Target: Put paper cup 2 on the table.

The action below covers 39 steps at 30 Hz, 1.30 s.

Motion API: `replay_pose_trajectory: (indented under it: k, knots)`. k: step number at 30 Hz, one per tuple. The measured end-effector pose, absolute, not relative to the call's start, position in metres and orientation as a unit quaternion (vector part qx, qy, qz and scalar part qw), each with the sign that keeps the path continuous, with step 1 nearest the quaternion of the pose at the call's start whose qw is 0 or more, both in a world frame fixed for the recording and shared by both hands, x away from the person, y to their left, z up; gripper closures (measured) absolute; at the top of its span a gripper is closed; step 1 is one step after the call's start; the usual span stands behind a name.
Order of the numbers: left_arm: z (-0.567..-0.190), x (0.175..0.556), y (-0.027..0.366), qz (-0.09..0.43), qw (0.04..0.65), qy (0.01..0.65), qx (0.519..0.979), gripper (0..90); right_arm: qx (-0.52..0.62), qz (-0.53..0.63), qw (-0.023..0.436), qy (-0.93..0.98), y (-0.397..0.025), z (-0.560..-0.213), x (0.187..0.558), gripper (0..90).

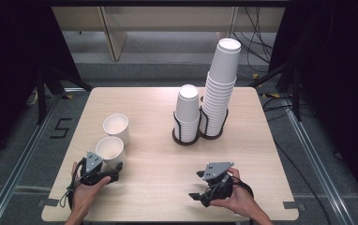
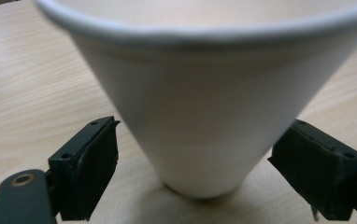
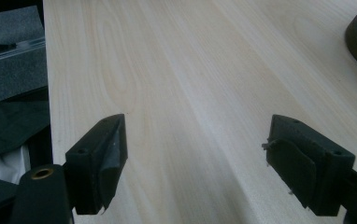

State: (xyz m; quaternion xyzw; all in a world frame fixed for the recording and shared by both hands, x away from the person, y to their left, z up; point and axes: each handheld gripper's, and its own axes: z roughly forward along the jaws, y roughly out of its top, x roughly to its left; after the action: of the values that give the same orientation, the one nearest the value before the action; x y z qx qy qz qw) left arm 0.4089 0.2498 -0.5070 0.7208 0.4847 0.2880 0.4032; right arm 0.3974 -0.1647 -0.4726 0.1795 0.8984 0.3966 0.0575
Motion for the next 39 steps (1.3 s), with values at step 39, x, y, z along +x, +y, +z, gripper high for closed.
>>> replay_pose_trajectory:
  k: [39]
  knots:
    - [-0.495, 0.331, 0.188, 0.213, 0.460, 0.401, 0.763, 14.4, 0.210, 0.427, 0.049, 0.878, -0.187, -0.471, 0.382, 19.4]
